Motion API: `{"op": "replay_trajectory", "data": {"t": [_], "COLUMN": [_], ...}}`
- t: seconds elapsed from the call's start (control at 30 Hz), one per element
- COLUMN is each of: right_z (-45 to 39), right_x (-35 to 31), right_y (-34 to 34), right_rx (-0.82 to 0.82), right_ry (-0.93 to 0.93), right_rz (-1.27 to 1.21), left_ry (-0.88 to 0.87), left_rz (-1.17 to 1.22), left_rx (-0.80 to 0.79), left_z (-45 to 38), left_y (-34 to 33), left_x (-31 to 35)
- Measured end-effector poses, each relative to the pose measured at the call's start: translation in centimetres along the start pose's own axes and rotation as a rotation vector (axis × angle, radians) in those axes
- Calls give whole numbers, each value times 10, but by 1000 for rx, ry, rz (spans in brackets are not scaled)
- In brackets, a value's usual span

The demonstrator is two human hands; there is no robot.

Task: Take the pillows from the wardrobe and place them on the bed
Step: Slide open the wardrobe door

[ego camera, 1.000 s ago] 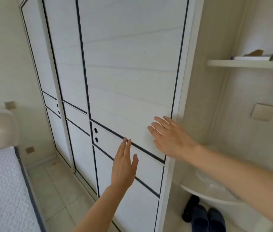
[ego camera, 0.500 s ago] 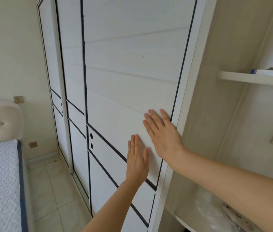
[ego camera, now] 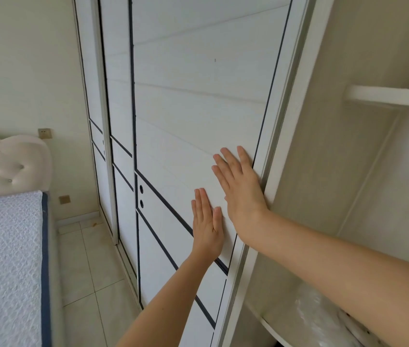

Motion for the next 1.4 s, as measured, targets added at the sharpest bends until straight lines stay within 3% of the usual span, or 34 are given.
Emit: {"op": "replay_trajectory", "data": {"t": [0.47, 0.7, 1.4], "right_z": [-56, -118, -301], "right_x": [-30, -55, -132], "right_y": [9, 18, 58], "right_rx": [34, 67, 133], "right_ry": [-2, -30, 25], "right_rz": [-18, -67, -122], "left_ry": [-42, -10, -43], "left_rz": [-36, 20, 62], "left_rx": [41, 117, 71], "left_z": [-44, -88, -240], "left_y": [18, 34, 110], "left_x": [-35, -80, -198]}}
Point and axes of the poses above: each hand's wrist, its own z-axis away from the middle knuckle, its own y-axis out of the back of the hand, x = y × z, the point moved 8 cm from there along -z, towards the middle knuckle
